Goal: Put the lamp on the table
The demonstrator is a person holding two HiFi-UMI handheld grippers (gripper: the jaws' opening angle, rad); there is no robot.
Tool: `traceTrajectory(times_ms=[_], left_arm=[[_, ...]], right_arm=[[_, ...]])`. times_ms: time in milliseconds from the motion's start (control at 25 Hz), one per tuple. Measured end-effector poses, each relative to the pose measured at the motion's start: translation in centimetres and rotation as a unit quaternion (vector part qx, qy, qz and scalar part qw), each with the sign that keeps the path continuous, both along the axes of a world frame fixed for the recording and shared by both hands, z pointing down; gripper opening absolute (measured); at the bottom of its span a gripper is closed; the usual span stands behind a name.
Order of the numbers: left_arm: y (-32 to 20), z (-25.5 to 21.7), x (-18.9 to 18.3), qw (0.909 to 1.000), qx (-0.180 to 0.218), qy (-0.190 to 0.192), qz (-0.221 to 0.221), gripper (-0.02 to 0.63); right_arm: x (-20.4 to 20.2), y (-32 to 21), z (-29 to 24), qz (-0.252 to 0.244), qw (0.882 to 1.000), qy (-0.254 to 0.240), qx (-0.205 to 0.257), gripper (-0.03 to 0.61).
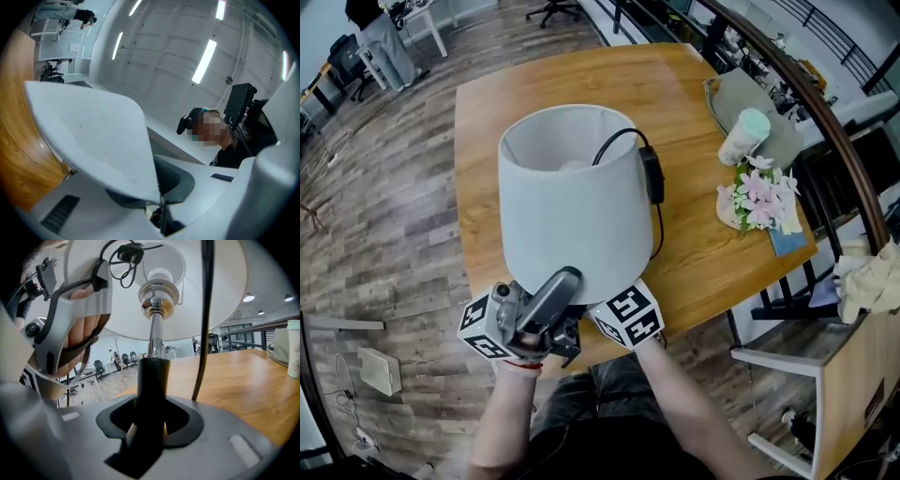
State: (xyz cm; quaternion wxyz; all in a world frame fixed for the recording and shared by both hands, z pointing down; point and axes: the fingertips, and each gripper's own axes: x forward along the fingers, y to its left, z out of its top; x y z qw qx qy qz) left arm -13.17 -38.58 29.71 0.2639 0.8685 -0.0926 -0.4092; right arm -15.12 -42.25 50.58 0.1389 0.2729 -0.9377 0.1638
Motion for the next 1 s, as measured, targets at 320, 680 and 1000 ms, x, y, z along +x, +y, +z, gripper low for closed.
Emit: traceTrajectory(times_ms=[320,680,1000], left_arm=[[-3.8,1.0,0.8,0.9999,0.007,-0.005,0.01,0.023],[-5.7,1.2,1.2,0.9995,0.021,-0.009,0.024,0.023],[-4.9,1.4,1.5,0.9988,0.039,-0.017,0.024,0.022]], right_arm=[[0.7,-4.0,1.2,0.011,1.0,0.002,0.004,0.164],[0.9,-7.2,1.2,0.023,0.999,0.012,0.028,0.166],[0.7,-7.4,0.1,0.042,0.999,0.008,0.03,0.17]])
